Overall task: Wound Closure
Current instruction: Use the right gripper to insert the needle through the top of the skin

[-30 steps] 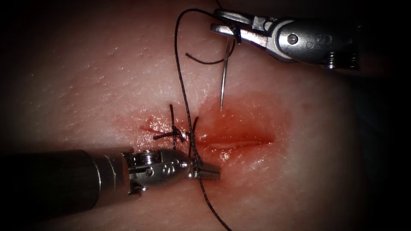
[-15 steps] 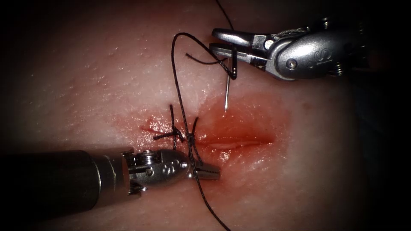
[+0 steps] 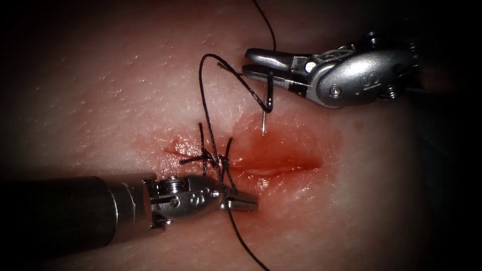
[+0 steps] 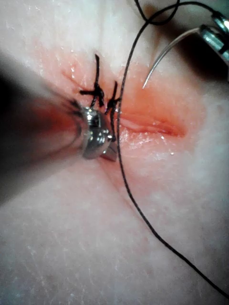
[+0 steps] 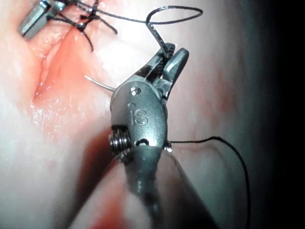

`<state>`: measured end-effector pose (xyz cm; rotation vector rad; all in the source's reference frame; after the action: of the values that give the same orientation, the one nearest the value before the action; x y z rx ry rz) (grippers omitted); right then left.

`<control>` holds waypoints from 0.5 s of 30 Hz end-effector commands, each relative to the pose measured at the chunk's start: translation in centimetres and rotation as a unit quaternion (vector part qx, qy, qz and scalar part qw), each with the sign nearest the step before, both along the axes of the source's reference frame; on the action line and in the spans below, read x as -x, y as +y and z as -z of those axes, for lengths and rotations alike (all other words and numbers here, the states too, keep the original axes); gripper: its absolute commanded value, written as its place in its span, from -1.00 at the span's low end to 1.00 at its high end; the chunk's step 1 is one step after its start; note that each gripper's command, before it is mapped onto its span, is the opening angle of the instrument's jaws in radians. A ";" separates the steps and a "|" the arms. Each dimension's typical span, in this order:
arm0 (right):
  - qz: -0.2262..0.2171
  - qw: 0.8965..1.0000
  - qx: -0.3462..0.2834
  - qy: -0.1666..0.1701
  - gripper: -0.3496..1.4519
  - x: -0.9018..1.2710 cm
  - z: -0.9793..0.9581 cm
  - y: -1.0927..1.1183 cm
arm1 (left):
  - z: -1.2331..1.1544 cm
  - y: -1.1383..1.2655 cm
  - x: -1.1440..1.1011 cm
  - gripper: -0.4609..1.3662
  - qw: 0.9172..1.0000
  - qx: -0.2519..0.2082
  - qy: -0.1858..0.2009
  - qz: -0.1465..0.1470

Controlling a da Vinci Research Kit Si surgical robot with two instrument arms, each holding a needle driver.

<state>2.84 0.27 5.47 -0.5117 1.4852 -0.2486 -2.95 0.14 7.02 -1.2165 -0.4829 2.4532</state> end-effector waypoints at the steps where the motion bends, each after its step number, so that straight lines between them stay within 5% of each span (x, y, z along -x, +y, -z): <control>1: -0.001 1.000 0.010 0.002 -1.00 -0.01 -0.01 -0.03 | 0.00 0.00 0.00 -0.88 1.000 -0.002 -0.001 -0.002; 15: 0.006 0.999 0.052 -0.009 -1.00 -0.03 -0.42 -0.86 | 0.01 0.02 0.00 -0.88 1.000 -0.003 -0.002 -0.003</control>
<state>2.87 -0.61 5.90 -0.5776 1.4624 -0.3501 -2.95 0.16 7.01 -1.2164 -0.4834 2.4526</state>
